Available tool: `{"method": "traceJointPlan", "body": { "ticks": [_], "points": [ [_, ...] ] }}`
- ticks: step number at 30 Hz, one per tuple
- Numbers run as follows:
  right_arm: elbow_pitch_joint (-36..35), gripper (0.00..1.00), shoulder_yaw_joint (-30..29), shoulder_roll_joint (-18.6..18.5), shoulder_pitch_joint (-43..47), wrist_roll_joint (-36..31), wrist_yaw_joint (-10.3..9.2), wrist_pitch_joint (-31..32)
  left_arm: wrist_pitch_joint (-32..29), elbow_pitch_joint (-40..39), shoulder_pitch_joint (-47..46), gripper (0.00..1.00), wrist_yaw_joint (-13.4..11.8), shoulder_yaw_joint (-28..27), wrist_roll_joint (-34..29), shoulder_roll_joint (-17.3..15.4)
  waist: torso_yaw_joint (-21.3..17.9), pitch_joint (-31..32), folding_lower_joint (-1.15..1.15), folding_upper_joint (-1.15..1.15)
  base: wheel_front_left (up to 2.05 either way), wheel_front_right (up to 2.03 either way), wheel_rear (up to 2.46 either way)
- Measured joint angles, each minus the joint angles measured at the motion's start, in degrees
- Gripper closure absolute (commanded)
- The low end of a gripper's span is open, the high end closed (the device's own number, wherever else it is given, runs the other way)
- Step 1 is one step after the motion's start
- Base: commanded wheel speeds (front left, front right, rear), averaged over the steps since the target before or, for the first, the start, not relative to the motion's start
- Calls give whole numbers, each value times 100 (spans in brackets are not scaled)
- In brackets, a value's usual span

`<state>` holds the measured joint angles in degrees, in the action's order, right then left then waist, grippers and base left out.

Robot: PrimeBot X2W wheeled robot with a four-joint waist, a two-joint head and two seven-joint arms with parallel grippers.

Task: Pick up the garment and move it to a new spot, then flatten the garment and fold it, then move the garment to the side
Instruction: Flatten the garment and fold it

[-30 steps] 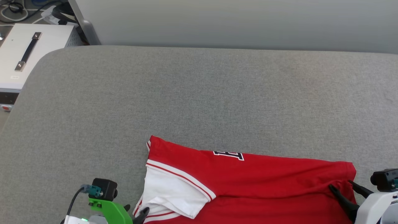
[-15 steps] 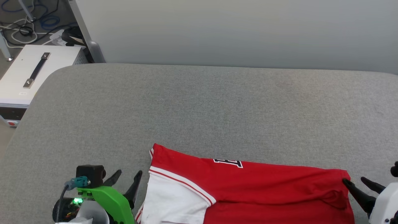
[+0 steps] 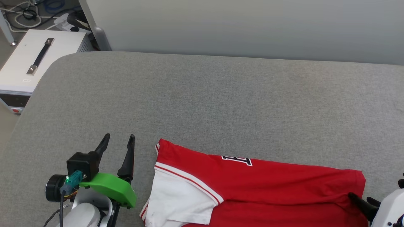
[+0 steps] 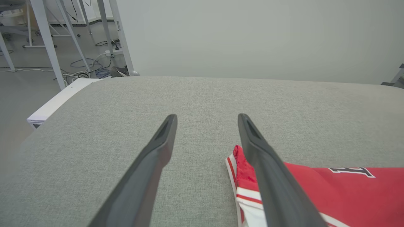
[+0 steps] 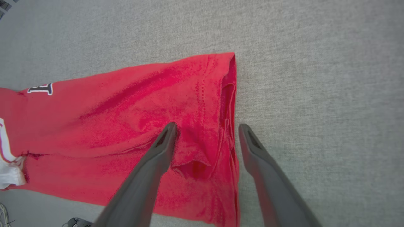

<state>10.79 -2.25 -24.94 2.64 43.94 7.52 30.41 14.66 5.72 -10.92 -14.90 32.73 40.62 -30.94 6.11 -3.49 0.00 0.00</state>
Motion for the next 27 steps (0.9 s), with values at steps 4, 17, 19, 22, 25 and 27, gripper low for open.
{"method": "traceJointPlan", "body": {
  "ticks": [4, 17, 19, 22, 25, 27],
  "points": [
    [152, 0, -252, 266, -11, -177, 0, 153, 1, 64, 141, 0, 112, -403, -447, 288, 45, -145, 0, 0, 0, 0, 0],
    [349, 0, -431, 661, -176, -221, -7, 591, 1, 399, 437, 0, 812, -1526, -1352, 947, 187, -498, 0, 0, 0, 0, 0],
    [350, 0, -386, 693, -202, -191, -8, 608, 0, 439, 439, 0, 899, -1641, -1427, 1013, 189, -500, 0, 0, 0, 0, 0],
    [369, 0, -294, 754, -251, -189, -8, 623, 1, 481, 441, 0, 1004, -1793, -1540, 1111, 179, -498, 0, 0, 0, 0, 0],
    [423, 0, -232, 794, -292, -188, -8, 612, 1, 508, 442, 0, 1106, -1931, -1673, 1188, 159, -495, 0, 0, 0, 0, 0],
    [474, 64, -198, 794, -316, -188, -8, 568, 0, 528, 442, 0, 1169, -2014, -1739, 1246, 152, -495, 0, 0, 0, 0, 0]
  ]
}}
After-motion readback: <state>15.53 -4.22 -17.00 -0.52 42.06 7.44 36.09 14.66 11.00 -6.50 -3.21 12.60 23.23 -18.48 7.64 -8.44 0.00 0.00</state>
